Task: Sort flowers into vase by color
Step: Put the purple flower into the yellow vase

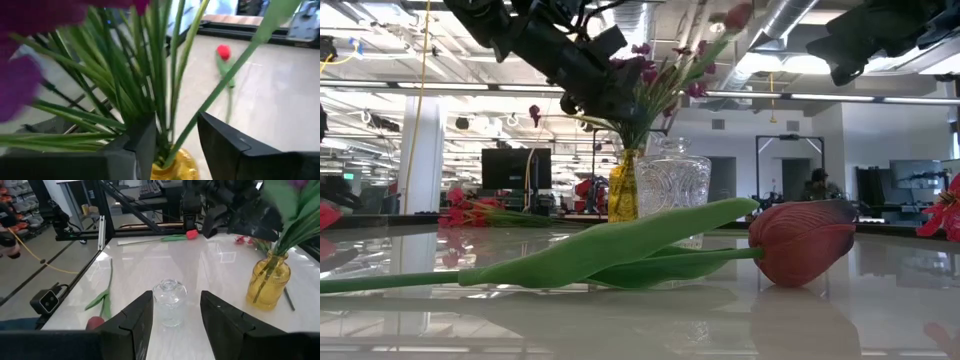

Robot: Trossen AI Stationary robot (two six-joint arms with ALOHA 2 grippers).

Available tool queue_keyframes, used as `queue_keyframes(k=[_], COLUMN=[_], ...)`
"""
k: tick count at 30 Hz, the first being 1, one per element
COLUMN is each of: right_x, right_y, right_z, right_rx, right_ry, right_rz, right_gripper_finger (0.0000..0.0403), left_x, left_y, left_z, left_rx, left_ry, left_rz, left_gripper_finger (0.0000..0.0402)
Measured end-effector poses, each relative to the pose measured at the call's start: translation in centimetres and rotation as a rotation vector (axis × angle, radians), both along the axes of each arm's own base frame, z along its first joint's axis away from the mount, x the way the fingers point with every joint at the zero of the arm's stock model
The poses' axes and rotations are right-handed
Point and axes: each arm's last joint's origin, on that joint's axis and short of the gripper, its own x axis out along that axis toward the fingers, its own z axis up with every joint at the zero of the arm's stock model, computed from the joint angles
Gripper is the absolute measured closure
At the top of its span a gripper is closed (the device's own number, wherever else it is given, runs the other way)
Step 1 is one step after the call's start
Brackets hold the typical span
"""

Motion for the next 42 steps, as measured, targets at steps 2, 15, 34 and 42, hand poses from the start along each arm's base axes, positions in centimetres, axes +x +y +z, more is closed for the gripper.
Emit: queue_keyframes(k=[2,15,34,42], right_x=[0.3,6.1,12.5,16.0], right_y=[0.1,-0.9,-7.7,-10.4], right_z=[0.1,-0.8,-1.8,-0.1], right_rx=[-0.01,-0.229,-0.25,-0.251], right_ry=[-0.015,-0.151,-0.205,-0.264], right_rz=[0.002,-0.051,0.036,-0.055], right_gripper_finger=[0.0214,0.0214,0.0379,0.0384], left_x=[-0.2,-1.2,-4.4,-4.6], left_y=[-0.2,-2.1,-10.1,-11.1], left_z=[0.4,3.5,8.0,7.6], left_rx=[-0.005,-0.024,0.112,0.11], left_ry=[0.0,-0.083,-0.245,-0.199], left_rz=[-0.03,-0.384,-1.21,-1.216], left_gripper_finger=[0.0257,0.0254,0.0269,0.0281])
